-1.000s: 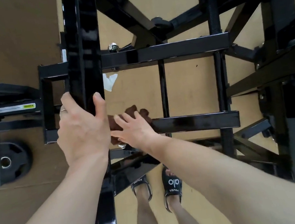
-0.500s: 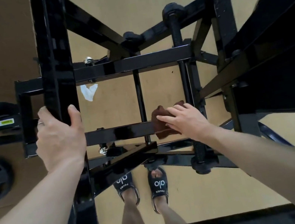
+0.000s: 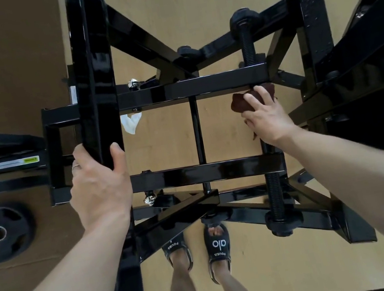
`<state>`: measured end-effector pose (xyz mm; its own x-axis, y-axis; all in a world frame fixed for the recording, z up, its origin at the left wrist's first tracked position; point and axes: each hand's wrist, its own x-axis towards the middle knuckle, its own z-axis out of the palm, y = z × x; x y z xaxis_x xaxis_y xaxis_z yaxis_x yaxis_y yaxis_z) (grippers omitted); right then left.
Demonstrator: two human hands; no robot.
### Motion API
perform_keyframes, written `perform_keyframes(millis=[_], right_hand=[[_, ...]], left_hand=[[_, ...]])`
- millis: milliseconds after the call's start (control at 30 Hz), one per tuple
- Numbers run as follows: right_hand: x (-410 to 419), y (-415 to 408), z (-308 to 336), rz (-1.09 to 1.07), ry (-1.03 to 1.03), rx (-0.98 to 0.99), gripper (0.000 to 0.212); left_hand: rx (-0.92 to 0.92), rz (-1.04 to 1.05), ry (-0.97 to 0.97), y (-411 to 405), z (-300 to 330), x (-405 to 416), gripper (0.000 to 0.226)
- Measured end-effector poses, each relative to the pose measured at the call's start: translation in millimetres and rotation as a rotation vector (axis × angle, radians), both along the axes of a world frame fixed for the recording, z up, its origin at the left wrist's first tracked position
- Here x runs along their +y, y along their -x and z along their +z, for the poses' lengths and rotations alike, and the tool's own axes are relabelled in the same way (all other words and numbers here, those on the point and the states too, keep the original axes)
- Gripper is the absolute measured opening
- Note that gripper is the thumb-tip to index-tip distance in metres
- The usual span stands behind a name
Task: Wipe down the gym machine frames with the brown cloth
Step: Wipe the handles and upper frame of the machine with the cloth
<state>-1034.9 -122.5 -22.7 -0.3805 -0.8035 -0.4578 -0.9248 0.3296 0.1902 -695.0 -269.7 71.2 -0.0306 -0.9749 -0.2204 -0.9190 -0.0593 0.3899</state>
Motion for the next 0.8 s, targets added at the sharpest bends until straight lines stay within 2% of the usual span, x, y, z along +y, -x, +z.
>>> perform_keyframes(millis=[233,367,533,667,800], right_hand=[[53.8,-38.3,15.8,-0.285,-0.039,-0.232,0.021],[55.0,-36.1,17.8,-0.267,-0.037,-0.240,0.018],[-0.6,-6.2,8.8,-0.127,-0.042,-0.115,0.019],[-27.8,-2.1,5.8,-0.220,-0.024,-0.092,0.020],[16.9,-29.3,11.1,-0.296,-0.003,-0.183,0.017]], left_hand=[[0.033,0.012,0.008,-1.0,-0.8,0.6,0.063],[0.033,0.011,0.020,-1.1,-1.4,0.9,0.062],[0.027,-0.013,0.048,-3.0,-4.0,1.4,0.063],[0.019,0.001,0.039,-3.6,-5.5,0.1,0.064],[0.031,-0.006,0.039,-3.3,-3.3,1.2,0.063]])
